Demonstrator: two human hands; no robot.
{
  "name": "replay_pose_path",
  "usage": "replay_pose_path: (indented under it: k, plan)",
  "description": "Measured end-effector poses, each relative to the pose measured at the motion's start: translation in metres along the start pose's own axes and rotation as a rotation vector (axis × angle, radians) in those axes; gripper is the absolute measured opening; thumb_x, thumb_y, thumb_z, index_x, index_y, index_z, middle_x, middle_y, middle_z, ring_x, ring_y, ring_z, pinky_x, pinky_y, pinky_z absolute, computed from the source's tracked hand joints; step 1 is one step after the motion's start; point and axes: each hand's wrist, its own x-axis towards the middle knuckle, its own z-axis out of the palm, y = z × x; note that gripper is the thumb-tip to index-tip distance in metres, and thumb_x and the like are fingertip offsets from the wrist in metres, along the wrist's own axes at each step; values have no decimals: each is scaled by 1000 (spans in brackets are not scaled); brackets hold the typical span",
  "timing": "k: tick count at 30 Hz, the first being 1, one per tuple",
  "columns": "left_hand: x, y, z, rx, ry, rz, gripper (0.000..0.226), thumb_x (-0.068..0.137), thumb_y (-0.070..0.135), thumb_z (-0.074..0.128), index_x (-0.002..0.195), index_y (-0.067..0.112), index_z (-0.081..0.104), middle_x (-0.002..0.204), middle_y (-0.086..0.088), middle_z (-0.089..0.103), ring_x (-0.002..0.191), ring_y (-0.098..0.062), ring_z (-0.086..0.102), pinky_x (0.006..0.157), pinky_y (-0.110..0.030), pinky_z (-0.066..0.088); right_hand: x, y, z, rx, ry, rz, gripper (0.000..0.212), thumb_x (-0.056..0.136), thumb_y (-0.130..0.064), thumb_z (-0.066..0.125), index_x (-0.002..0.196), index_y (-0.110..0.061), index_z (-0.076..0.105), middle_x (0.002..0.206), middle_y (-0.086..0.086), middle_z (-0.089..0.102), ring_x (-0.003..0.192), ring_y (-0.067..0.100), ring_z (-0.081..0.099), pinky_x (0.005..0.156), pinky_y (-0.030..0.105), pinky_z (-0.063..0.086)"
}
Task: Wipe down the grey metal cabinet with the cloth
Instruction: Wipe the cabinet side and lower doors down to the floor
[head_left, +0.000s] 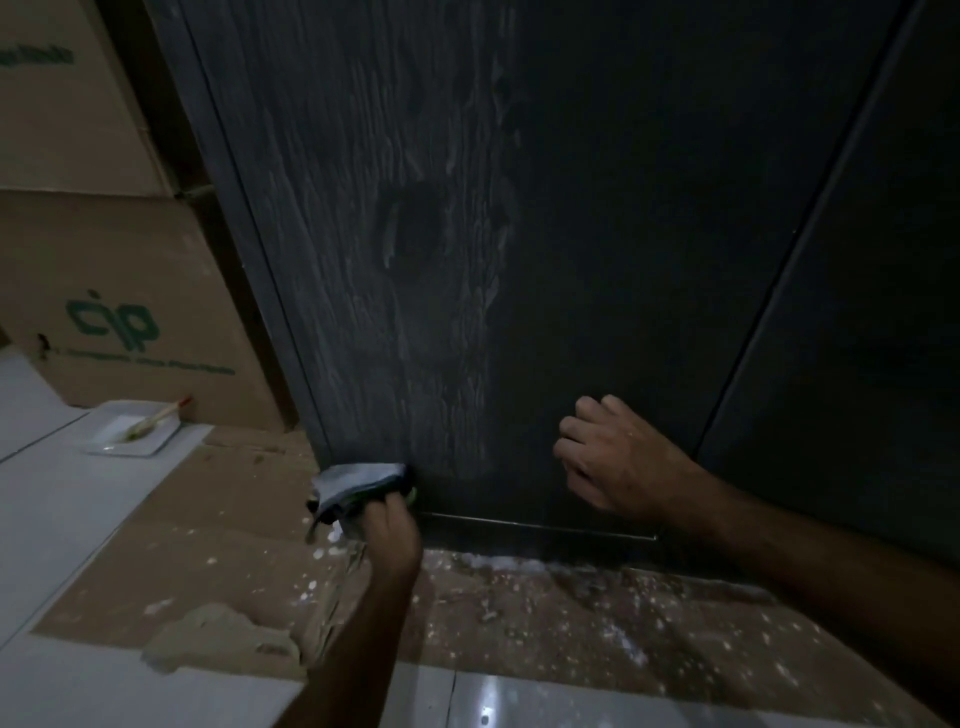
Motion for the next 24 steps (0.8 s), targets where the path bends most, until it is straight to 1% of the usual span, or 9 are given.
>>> replay_pose_path:
  k: [3,6,9,12,14,16,19,22,24]
  plan:
    - [9,27,-8,-1,161,-26,39,110,18,40,126,-15,55,129,-39,58,120,-52,57,107,-59,45,-1,1,3,-6,27,-3,15,78,-45,64,79,-31,65,83,-8,57,86,12,34,69,32,40]
    - [-13,16,13,165,0,90,29,106,1,44,124,-8,64,122,-34,65,116,-47,63,113,-60,44,-3,2,5,1,45,-11,15,80,-43,64,79,-29,64,82,-7,56,85,13,35,70,33,40]
    - [-27,-2,16,244,-97,178,32,102,-5,43,124,-8,65,119,-32,67,106,-43,69,98,-50,58,-3,2,6,-9,45,-7,15,78,-45,64,78,-29,65,82,-7,57,85,12,33,69,33,42]
    - [-3,16,4,242,85,95,35,114,13,31,137,-4,52,142,-27,55,128,-38,55,103,-30,47,-3,1,4,-13,41,2,17,78,-46,61,79,-30,66,82,-7,58,85,12,33,68,33,43]
    - [-1,38,11,376,124,99,36,113,16,33,140,1,52,142,-21,57,130,-34,55,110,-36,44,-6,2,4,-4,40,5,16,79,-45,62,80,-29,66,83,-6,59,87,13,37,71,34,44]
    - [-21,44,26,400,14,208,37,112,17,34,137,2,57,136,-20,61,126,-35,58,114,-45,42,-8,2,5,2,37,0,15,82,-42,62,81,-27,66,84,-5,58,88,16,42,73,35,43]
    - [-56,18,35,195,-65,360,36,109,22,48,124,-4,67,131,-31,63,130,-47,55,121,-46,34,-7,1,3,0,31,1,16,83,-41,62,81,-26,66,85,-5,59,90,17,44,75,36,43]
    - [-38,12,17,107,-74,243,32,110,22,46,105,-1,68,114,-31,66,120,-47,60,109,-53,45,-6,0,-2,3,8,3,16,80,-44,69,82,-28,68,85,-6,60,89,16,47,74,35,46]
    - [-18,28,14,67,1,169,50,108,31,37,119,-11,62,121,-34,63,117,-49,59,104,-56,48,-8,0,-3,5,2,9,16,80,-44,70,83,-28,69,85,-6,61,89,16,45,74,35,45]
